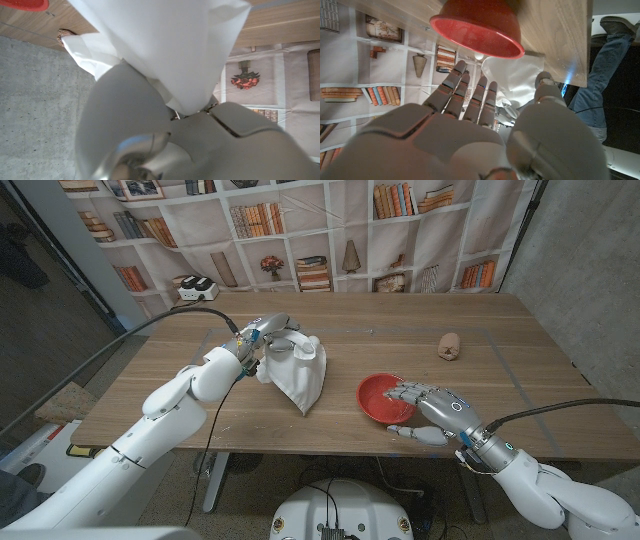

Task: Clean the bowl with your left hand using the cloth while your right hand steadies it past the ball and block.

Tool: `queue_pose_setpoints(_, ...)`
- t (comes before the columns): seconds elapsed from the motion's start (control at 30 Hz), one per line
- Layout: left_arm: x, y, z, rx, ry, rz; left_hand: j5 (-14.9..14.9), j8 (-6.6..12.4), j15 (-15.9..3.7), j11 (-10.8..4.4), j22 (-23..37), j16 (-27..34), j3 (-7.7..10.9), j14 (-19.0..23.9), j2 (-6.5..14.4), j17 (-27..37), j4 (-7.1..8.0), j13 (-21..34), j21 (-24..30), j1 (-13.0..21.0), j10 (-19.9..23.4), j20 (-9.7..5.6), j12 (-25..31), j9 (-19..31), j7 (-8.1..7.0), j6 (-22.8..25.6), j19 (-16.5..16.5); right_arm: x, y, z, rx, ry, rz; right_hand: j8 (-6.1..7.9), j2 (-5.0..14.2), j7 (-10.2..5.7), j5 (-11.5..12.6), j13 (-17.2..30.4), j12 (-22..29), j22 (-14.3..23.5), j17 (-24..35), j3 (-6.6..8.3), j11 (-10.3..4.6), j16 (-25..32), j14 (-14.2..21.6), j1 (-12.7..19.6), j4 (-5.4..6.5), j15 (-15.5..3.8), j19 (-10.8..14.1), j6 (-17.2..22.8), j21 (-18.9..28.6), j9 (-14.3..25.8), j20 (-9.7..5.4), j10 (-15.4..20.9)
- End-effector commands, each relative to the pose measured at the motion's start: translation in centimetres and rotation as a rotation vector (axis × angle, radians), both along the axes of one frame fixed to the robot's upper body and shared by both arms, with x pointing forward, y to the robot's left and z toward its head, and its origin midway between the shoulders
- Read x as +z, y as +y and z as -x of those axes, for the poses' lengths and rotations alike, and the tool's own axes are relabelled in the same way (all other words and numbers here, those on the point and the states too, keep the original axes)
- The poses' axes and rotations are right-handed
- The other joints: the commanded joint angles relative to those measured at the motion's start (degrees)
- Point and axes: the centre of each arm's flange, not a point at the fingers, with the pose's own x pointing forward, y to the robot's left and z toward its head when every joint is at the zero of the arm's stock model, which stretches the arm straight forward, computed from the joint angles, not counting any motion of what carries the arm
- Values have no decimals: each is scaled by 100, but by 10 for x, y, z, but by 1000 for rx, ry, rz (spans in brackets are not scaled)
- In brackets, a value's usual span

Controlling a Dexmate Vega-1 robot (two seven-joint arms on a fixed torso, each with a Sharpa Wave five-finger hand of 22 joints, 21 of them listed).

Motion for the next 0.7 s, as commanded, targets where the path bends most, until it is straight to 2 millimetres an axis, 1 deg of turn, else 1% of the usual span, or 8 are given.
queue_pose_setpoints(0.03,-1,4,-2,-25,-14,7,24,45,-288,-27,33,-19,12,185,-1,30,24,33,41,-25,13,27,-26,9,-13,15,-26,-10,8,2,-70,51,92,13,36,123,55,27,-18,24,17,154,76,-1,-60,293,18,-477,-24,98,-60,16,-599,9)
queue_pose_setpoints(0.1,-2,5,-2,-25,-13,9,23,43,-288,-21,34,-20,14,185,0,37,25,48,47,-27,23,26,-27,9,-11,-2,-36,-10,8,3,-75,57,94,33,9,162,43,27,15,28,19,165,170,0,-86,339,53,-466,-22,180,-86,16,-586,105)
queue_pose_setpoints(0.27,-5,7,-5,-27,-7,19,22,58,-290,-38,34,-27,18,173,-6,50,25,80,64,-28,35,25,-35,10,-10,0,-42,-8,11,4,-75,80,104,76,-52,146,0,23,117,41,24,139,225,35,-35,289,158,-522,-114,398,-184,18,-545,424)
queue_pose_setpoints(0.37,-7,7,-6,-27,-3,19,21,61,-291,-46,34,-28,20,172,-6,54,25,90,69,-29,38,26,-38,6,-13,3,-47,-7,12,2,-74,93,108,101,-49,158,-13,21,159,43,23,138,219,78,106,250,209,-544,-256,553,-282,20,-460,588)
queue_pose_setpoints(0.47,-8,6,-8,-27,1,21,20,73,-290,-40,35,-28,23,174,-6,64,27,116,76,-32,23,29,-54,8,-32,3,-69,-5,13,1,-85,108,122,109,-26,131,-29,21,221,43,17,145,261,100,260,192,263,-570,-525,691,-441,22,-438,823)
queue_pose_setpoints(0.57,-8,6,-9,-26,1,23,20,75,-288,-42,37,-34,25,165,-6,69,29,130,78,-35,21,34,-60,10,-25,-9,-91,-4,14,0,-89,112,131,97,-16,106,-33,22,224,43,16,150,185,106,309,177,276,-578,-518,696,-451,23,-431,853)
queue_pose_setpoints(0.67,-8,6,-9,-26,0,27,18,81,-289,-60,37,-37,27,160,-8,75,29,146,84,-37,36,34,-61,4,-26,-4,-104,-3,14,-1,-86,119,140,71,16,100,-42,23,211,44,15,168,184,148,484,161,295,-623,-403,690,-430,24,-451,863)
queue_pose_setpoints(0.7,-8,6,-9,-26,-2,28,18,85,-291,-49,38,-39,29,157,-9,78,29,155,88,-37,18,32,-72,10,-28,-12,-108,-2,15,-2,-85,125,142,64,20,103,-46,23,208,45,13,173,234,164,554,159,297,-637,-368,691,-426,25,-454,872)
